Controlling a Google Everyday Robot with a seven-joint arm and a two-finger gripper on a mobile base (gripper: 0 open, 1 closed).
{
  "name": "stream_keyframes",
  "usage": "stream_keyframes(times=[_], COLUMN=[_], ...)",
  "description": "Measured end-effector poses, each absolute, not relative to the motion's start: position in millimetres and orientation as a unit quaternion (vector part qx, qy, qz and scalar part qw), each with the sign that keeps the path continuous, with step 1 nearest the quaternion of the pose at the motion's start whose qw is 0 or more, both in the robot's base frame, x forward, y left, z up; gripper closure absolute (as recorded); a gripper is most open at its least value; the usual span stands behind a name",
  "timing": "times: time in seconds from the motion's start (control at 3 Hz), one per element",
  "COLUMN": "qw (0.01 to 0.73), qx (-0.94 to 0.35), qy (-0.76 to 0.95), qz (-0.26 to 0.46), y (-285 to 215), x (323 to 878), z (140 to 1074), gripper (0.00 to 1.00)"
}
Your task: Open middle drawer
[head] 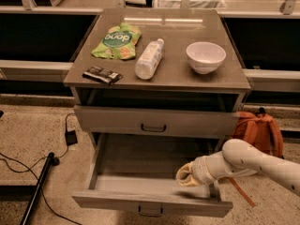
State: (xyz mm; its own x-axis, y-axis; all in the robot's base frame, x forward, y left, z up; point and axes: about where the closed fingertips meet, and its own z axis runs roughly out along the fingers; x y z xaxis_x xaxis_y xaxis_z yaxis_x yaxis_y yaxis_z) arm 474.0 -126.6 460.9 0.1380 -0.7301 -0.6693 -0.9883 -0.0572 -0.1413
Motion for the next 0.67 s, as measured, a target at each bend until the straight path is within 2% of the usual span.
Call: stream_keyframes(times=[0.33, 0.67], qw=[0.296, 0.296], qx=[-0.694, -0.694], qy=[0.619, 0.619], qz=[0.218, 0.218], y=[-126.6, -126.5], x=[474.0, 474.0], z=[460.8, 460.8], gripper=[0.16, 0.0])
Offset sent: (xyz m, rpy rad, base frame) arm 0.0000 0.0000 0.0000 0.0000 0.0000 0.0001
